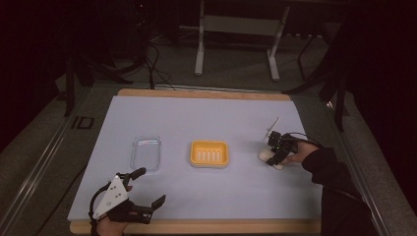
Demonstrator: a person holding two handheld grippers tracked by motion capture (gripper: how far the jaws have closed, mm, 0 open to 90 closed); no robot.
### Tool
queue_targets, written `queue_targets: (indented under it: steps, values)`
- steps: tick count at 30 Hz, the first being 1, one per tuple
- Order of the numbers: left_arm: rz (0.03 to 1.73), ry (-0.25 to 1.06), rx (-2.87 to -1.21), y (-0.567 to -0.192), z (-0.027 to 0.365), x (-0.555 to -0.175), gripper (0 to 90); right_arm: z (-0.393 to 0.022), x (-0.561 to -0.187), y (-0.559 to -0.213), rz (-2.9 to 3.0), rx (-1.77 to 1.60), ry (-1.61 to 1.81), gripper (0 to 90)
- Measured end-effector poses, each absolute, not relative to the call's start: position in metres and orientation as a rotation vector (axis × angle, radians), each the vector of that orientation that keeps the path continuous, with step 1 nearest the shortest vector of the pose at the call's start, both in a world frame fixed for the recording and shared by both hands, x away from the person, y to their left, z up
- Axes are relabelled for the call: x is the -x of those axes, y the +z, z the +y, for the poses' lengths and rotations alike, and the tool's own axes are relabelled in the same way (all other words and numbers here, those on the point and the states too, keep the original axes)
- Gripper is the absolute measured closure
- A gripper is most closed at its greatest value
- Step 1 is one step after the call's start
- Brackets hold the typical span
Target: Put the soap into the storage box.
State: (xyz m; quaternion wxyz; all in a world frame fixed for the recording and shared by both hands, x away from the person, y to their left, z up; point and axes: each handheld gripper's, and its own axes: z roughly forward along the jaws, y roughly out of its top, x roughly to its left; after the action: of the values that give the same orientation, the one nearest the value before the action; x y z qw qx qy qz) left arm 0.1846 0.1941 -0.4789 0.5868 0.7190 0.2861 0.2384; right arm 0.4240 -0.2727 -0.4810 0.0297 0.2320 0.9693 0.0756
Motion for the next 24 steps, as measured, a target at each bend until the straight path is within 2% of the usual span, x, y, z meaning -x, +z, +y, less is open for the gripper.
queue_targets:
  steps: [12,24]
  values:
    - [0.667,0.555,-1.678,-0.479,0.194,-0.184,1.2,-0.274,-0.427,-0.494,3.004,-0.701,0.182,45.7]
    - [0.665,0.556,-1.682,-0.479,0.193,-0.185,1.2,-0.271,-0.429,-0.496,3.013,-0.733,0.141,49.5]
